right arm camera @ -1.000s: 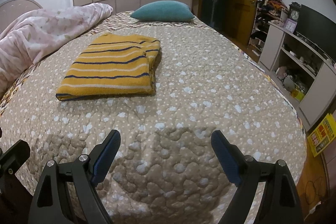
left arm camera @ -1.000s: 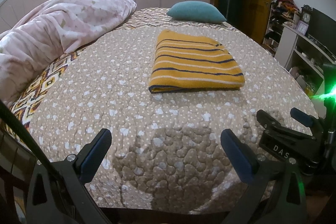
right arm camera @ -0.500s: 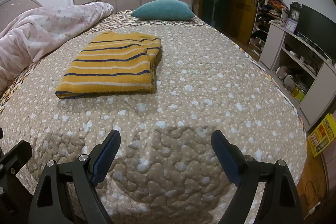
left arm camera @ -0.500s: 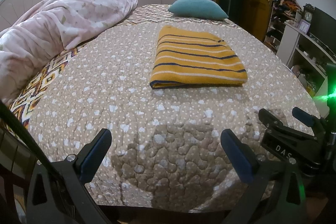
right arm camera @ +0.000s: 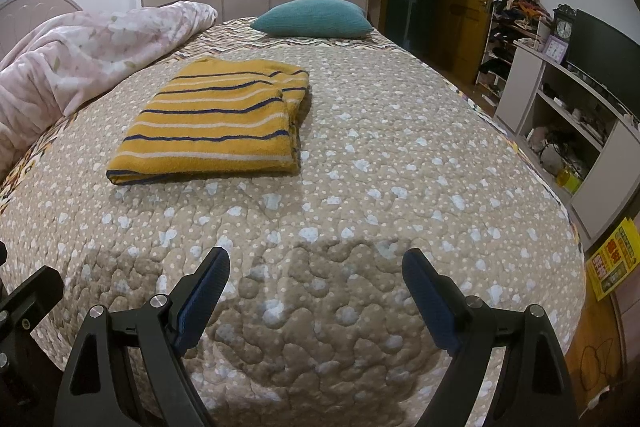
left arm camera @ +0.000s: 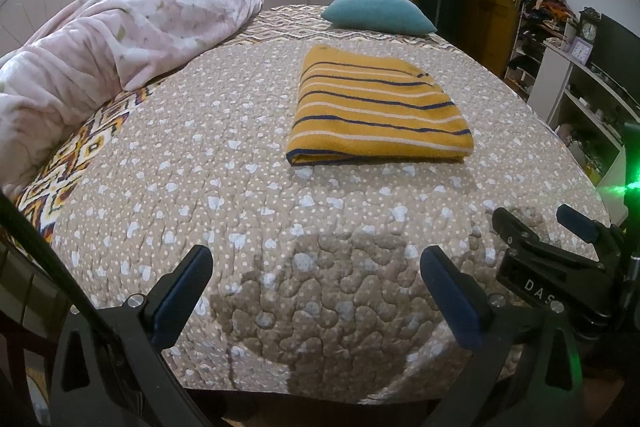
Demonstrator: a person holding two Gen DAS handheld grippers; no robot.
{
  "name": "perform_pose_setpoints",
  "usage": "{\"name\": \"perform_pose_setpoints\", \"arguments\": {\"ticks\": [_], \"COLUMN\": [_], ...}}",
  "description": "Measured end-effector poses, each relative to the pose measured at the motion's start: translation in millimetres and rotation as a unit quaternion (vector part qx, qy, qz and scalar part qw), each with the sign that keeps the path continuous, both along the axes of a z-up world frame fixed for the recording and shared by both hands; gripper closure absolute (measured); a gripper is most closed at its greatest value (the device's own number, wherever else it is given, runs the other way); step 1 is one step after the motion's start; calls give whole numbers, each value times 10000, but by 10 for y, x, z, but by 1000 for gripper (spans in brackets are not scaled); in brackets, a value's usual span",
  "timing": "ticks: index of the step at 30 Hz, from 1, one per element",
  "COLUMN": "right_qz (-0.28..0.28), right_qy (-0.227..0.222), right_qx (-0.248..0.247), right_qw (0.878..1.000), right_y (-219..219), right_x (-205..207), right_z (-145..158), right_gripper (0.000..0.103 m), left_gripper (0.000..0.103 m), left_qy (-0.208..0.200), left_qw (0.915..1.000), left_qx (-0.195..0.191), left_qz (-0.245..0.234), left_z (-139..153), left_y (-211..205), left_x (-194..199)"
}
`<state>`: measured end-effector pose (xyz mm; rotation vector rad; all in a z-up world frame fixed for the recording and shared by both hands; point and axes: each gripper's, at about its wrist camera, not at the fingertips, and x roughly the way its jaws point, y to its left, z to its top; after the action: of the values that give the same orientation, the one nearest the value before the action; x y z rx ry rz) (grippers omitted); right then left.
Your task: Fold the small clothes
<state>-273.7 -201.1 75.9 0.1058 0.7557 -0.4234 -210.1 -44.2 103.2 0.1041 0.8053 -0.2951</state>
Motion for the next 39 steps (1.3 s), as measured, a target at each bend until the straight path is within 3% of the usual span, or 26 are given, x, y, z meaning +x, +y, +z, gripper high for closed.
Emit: {"name": "perform_pose_setpoints", "arguments": {"ticks": [39], "right_qz": [38], "right_qy": [32], "right_qx": [3], "right_qw": [10000], "right_y": [6], "right_x": [23], "right_z": [-51], "right_gripper": [11], "left_gripper": [0], "left_qy": [110], "left_qw": [9999], "left_qx": [-8], "left_qz": [35], "left_z": [-46], "left_y": [27], "left_x": [32]}}
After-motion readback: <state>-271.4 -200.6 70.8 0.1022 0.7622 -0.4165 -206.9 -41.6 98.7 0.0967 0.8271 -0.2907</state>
